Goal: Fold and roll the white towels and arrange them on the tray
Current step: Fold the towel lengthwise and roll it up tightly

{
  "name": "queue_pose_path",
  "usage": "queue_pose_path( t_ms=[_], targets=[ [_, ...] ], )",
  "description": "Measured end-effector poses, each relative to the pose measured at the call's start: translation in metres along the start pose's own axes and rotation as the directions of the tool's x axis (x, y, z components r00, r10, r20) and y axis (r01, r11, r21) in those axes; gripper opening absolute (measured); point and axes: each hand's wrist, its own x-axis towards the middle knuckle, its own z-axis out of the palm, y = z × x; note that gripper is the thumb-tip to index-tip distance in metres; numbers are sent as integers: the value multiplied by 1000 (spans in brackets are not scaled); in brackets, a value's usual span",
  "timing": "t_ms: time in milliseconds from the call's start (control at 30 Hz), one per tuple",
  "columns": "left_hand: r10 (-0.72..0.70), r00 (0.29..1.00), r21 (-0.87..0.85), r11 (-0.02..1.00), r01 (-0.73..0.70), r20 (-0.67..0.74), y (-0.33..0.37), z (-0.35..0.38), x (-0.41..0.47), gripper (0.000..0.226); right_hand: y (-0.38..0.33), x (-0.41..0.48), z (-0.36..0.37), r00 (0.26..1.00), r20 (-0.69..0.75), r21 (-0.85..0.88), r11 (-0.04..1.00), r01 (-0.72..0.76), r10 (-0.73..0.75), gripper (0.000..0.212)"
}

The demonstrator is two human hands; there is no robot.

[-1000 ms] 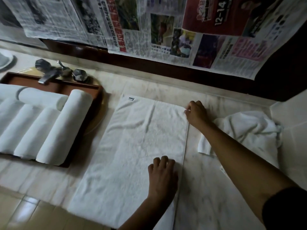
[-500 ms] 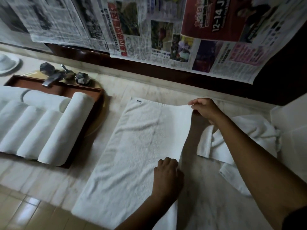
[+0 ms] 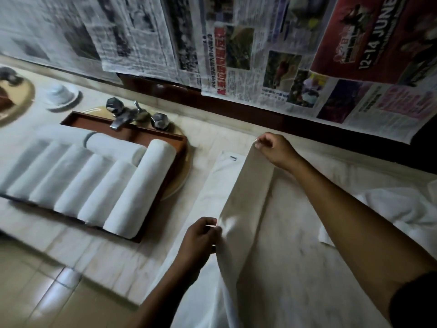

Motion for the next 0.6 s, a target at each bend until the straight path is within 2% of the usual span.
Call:
queue_pose_path(
  t_ms=[133,333,400,467,533,600],
  targets=[
    [-70,997,-40,997,68,-36,-8,-37,22,12,-24,24,42,999,48,-122,992,14,-8,10],
    [-133,985,27,990,137,-111,-26,-67,55,9,-14,41,107,992,43,-161,980,-114,123,14],
    [-160,984,-6,987,160,-77,-21,-68,58,7,-8,40,118,991,-11,-209,969,-133,134,17],
    [-183,983,-109,977,185,27,-7,-70,55,5,-7,41,124,992,-51,-229,966,-124,116,19],
    [-154,985,-154,974,165,81,4,-75,54,3,-6,43,126,994,-53,-225,968,-107,98,19],
    [-79,996,-68,995,77,-29,3,-85,58,6,-4,41,126,995,-61,-222,971,-92,80,19]
  ],
)
